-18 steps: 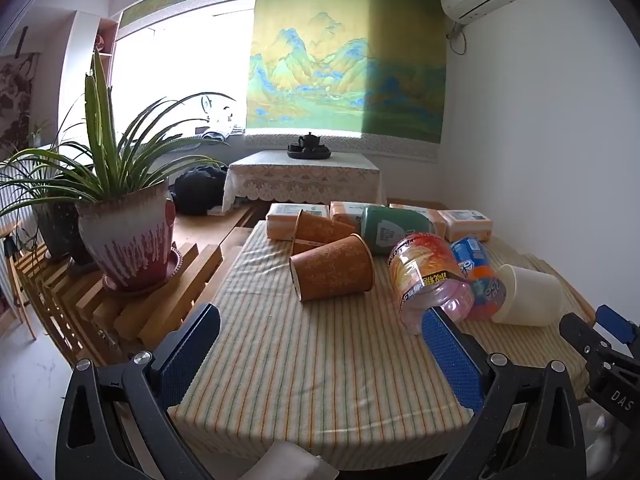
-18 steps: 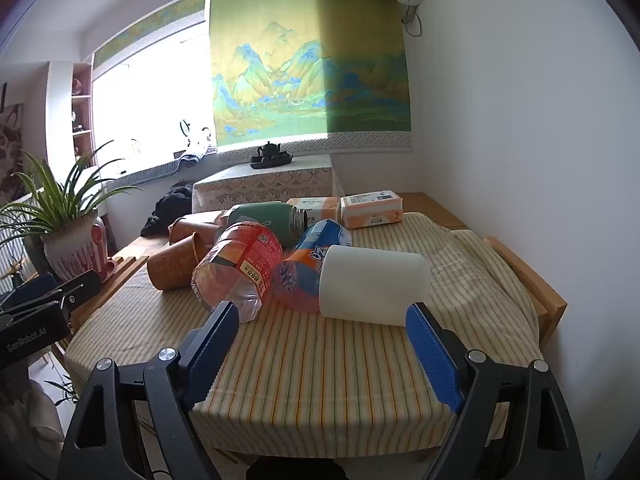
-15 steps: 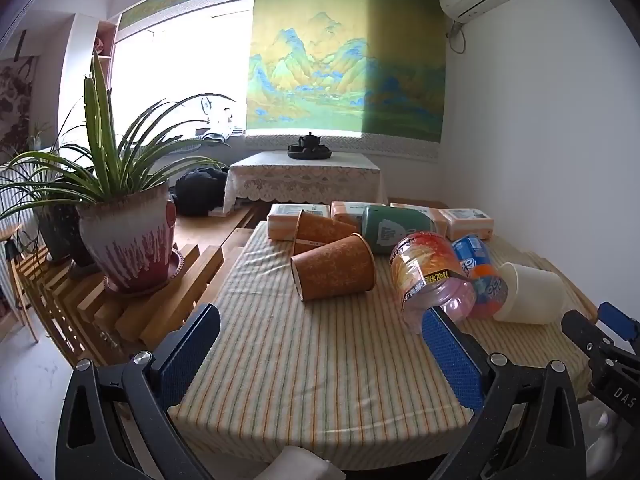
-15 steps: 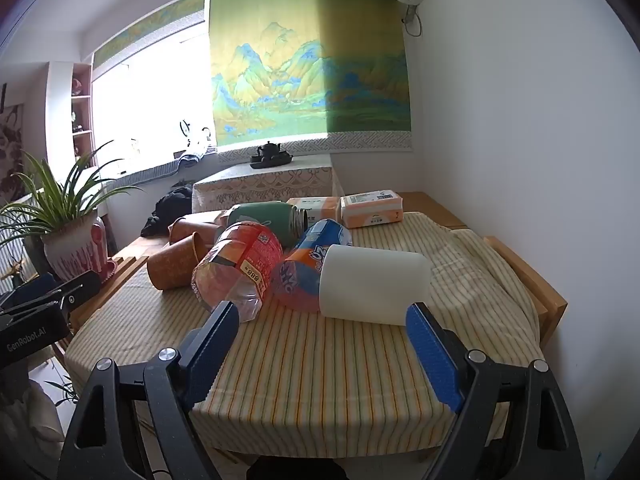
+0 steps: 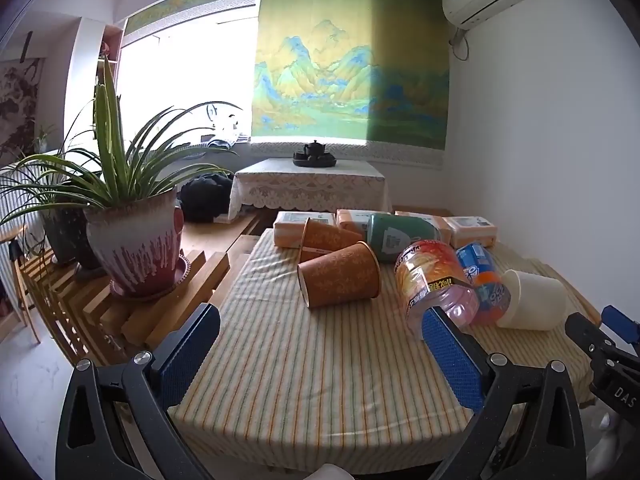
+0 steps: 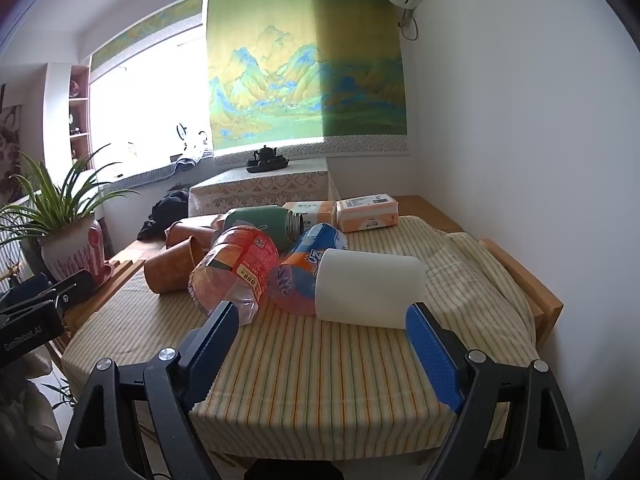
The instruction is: Flip cup upside down
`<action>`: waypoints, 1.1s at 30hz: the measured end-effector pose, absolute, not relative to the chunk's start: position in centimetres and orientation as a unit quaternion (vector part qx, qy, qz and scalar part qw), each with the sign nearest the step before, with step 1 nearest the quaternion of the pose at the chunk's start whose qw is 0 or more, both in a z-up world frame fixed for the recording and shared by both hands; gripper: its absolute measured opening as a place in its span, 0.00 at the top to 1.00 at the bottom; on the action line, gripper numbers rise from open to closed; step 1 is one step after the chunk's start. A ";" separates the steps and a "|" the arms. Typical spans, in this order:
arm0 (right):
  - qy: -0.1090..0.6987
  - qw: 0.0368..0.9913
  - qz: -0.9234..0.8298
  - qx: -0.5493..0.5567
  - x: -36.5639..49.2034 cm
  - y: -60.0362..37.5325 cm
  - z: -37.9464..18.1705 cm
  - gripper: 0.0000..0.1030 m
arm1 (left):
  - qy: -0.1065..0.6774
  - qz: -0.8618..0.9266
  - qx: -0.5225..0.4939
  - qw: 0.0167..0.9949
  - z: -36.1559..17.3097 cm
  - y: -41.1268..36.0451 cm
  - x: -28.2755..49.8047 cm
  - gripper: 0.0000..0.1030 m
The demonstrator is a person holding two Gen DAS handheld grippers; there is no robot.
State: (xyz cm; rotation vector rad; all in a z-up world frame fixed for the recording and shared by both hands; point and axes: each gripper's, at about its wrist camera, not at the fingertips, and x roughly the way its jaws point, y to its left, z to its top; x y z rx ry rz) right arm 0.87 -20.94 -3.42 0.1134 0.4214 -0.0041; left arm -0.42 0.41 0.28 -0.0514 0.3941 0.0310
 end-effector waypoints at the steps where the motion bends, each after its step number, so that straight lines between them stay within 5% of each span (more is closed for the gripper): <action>1: 0.209 0.976 -0.003 0.056 0.9 -20.9 -3.4 0.20 | 0.193 0.015 -0.024 0.981 0.3 0.3 -0.5 0.01; 33: 0.186 0.981 -0.020 0.054 0.4 -21.1 -2.6 0.11 | 0.190 0.007 -0.023 0.981 0.3 0.1 -1.2 0.01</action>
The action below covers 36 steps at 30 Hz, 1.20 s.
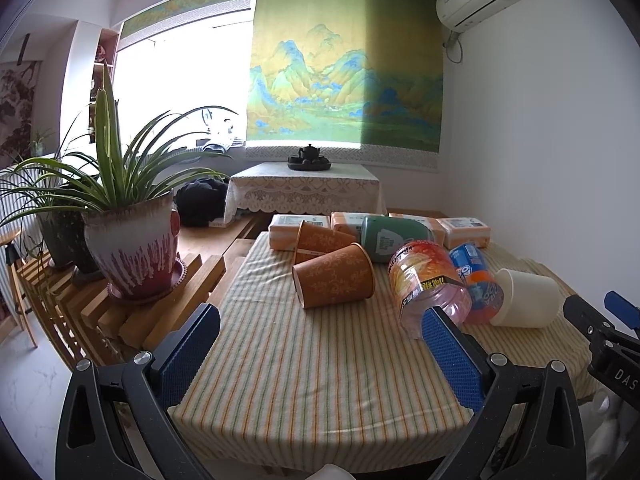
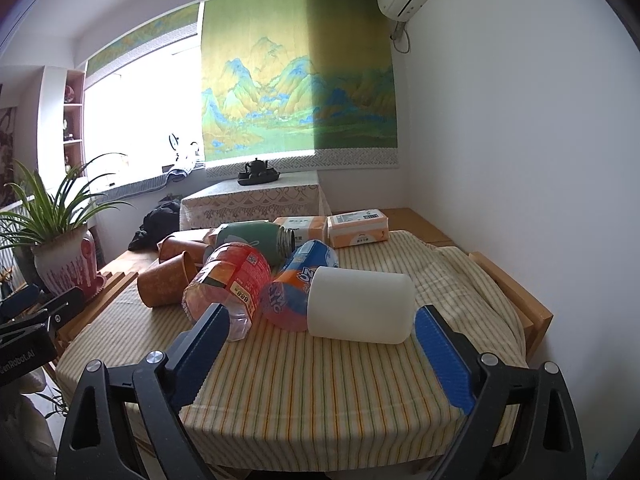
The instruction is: Flip cup upside down
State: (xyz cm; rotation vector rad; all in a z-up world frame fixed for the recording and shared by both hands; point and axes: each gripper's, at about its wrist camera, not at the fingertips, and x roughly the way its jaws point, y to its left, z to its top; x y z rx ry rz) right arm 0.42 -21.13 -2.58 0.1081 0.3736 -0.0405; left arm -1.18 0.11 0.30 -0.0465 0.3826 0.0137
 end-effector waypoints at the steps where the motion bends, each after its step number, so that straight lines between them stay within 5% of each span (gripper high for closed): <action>1: 0.186 0.981 -0.020 0.054 0.4 -21.1 -2.6 0.11 | 0.191 0.006 -0.023 0.981 0.3 0.1 -1.2 0.01; 36: 0.202 0.978 -0.016 0.054 1.1 -21.6 -3.0 0.11 | 0.203 -0.005 -0.014 0.979 0.1 -0.5 -0.5 0.01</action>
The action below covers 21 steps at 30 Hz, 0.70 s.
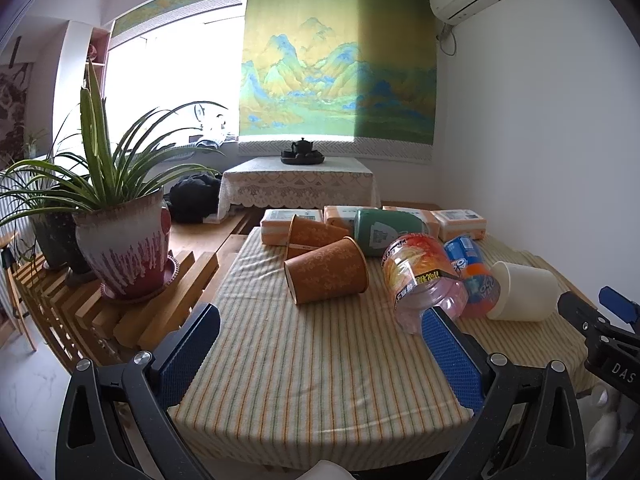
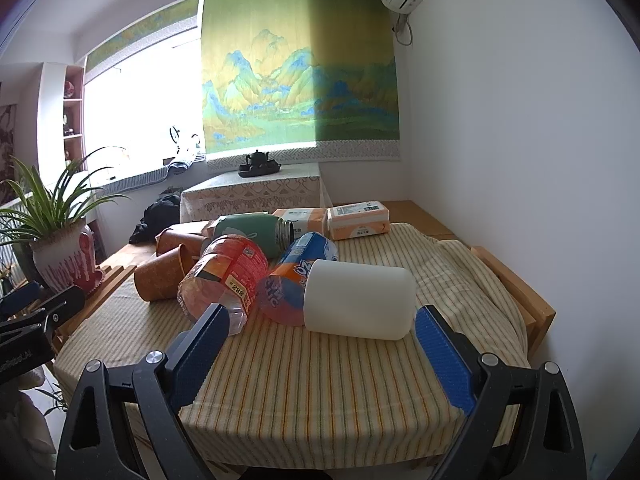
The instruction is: Flip cup upside down
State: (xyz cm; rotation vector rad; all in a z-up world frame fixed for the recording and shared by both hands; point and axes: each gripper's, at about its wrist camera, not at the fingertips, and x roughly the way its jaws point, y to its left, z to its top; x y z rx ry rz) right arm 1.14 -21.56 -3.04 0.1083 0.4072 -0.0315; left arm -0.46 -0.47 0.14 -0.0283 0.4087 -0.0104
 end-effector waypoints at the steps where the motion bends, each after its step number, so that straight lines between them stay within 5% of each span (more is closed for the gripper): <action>1: 0.205 0.977 -0.013 0.056 1.3 -21.7 -3.1 0.11 | 0.204 -0.006 -0.013 0.979 0.1 -0.5 -0.4 0.01; 21: 0.311 0.945 0.063 0.078 10.8 -25.4 -1.2 0.11 | 0.226 -0.004 -0.014 0.974 -0.9 -0.5 1.2 0.01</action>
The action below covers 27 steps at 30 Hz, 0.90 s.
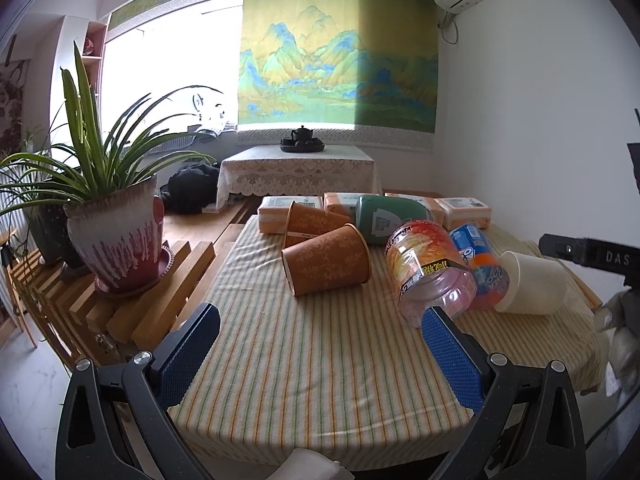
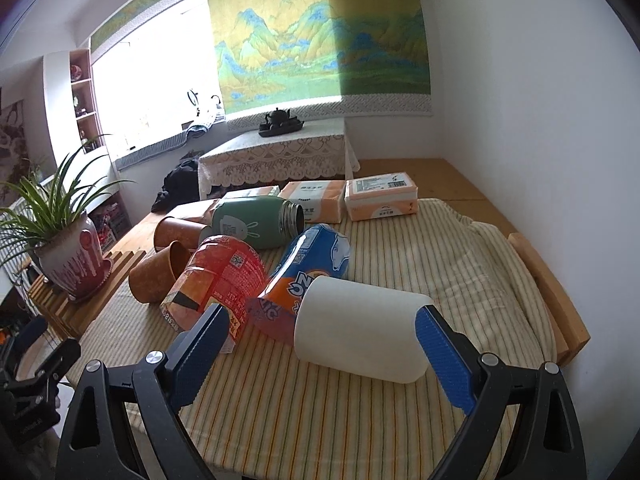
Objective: Flip cup upside down
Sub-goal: 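Reach the right gripper to the blue Arctic Ocean bottle and close on it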
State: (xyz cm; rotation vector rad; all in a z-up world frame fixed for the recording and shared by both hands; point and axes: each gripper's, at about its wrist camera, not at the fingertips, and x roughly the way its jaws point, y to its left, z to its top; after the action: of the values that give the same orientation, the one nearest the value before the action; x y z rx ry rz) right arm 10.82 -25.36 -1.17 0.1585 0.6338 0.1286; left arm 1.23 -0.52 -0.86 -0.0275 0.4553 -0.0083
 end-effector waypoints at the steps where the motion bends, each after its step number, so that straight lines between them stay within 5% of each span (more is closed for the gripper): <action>1: 0.322 0.941 0.068 0.084 11.8 -25.7 -1.0 0.11 | 0.227 -0.004 -0.014 0.974 -0.9 -0.5 1.3 0.01; 16: 0.518 0.829 0.117 0.173 26.4 -27.0 -4.1 0.13 | 0.239 0.007 -0.016 0.971 -1.4 0.5 3.2 0.01; 27: 0.606 0.764 0.132 0.178 30.2 -25.3 -6.9 0.35 | 0.243 0.023 -0.029 0.969 -1.8 2.4 4.0 0.01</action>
State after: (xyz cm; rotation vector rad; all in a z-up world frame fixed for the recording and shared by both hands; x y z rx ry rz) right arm 30.22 -25.35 -6.87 0.3860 1.3185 0.2871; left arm 4.05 2.45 -1.76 -0.0590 0.4914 0.0463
